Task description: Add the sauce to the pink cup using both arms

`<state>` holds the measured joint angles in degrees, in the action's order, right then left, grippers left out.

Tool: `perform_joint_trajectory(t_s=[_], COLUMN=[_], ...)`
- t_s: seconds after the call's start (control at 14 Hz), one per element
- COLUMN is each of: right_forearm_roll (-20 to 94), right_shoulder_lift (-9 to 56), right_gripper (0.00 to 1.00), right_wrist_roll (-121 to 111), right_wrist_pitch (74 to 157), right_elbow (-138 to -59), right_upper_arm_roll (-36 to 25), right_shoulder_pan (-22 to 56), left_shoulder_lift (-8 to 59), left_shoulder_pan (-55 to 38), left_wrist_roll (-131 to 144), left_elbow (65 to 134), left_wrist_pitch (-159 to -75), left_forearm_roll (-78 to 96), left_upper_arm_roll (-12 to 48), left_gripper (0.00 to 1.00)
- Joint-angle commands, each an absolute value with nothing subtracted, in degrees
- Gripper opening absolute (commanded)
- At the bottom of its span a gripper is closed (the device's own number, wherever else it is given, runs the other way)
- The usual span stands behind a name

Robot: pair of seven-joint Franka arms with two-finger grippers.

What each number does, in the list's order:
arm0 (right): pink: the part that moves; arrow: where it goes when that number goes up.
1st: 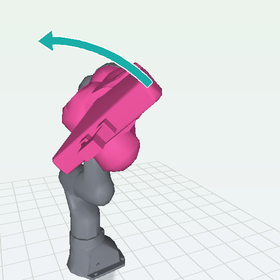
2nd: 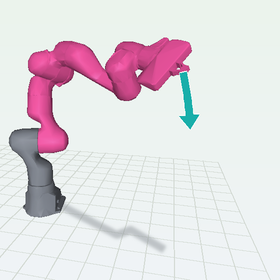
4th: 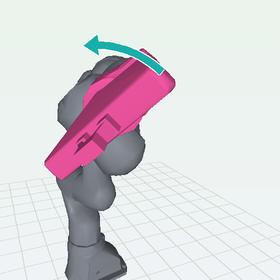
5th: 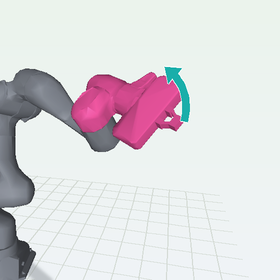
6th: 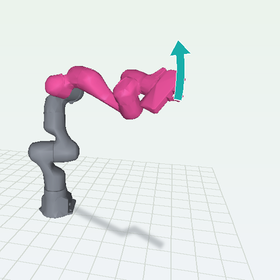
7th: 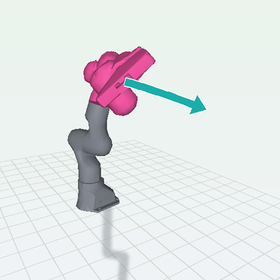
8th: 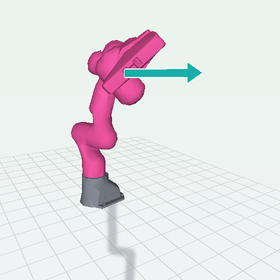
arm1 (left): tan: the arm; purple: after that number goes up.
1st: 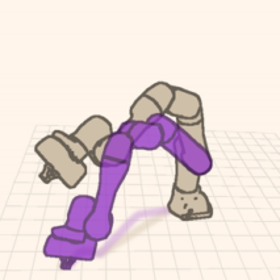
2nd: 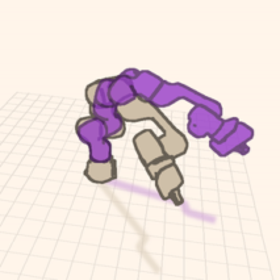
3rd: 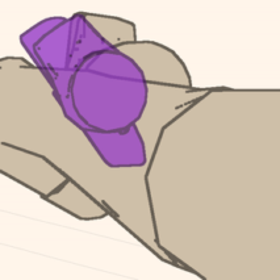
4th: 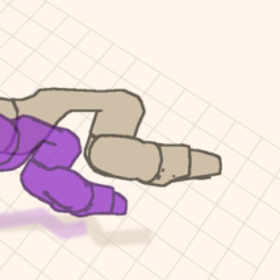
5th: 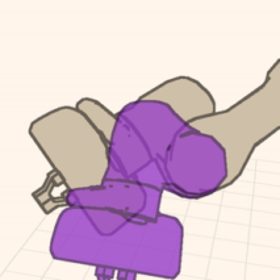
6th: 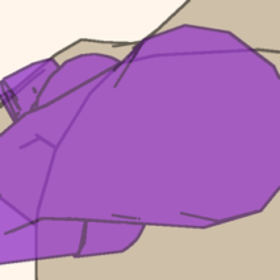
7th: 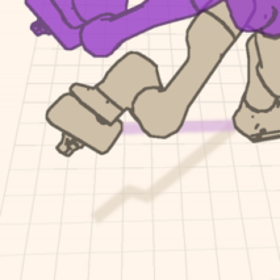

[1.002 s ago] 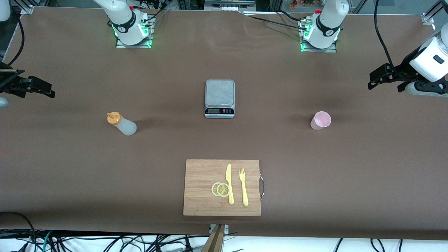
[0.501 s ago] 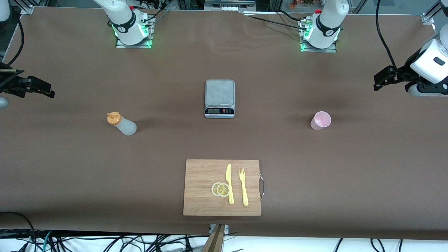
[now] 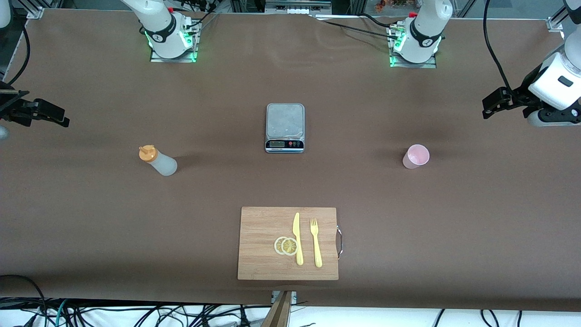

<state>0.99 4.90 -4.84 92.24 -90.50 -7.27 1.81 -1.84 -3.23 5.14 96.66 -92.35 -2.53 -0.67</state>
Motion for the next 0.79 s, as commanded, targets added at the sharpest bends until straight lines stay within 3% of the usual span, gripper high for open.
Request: perform_joint_trajectory(t_s=[0.0, 0.72], right_forearm_roll=[0.8, 0.8], right_shoulder_lift=[5.3, 5.4], right_gripper=[1.0, 1.0], right_wrist_roll=[-4.7, -4.7], right_wrist_pitch=[91.7, 91.7], right_elbow=[-89.4, -89.4], right_upper_arm_roll=[-7.2, -7.2], right_shoulder_pan=[1.6, 1.5], left_shoulder_lift=[-2.7, -2.7], left_shoulder_pan=[-3.3, -3.3], left_wrist_roll=[6.2, 7.6], left_elbow=[97.8, 97.9], left_wrist_pitch=[-93.1, -93.0], left_forearm_roll=[-4.0, -3.6], left_upper_arm_roll=[-0.3, -0.3], left_gripper=[1.0, 1.0])
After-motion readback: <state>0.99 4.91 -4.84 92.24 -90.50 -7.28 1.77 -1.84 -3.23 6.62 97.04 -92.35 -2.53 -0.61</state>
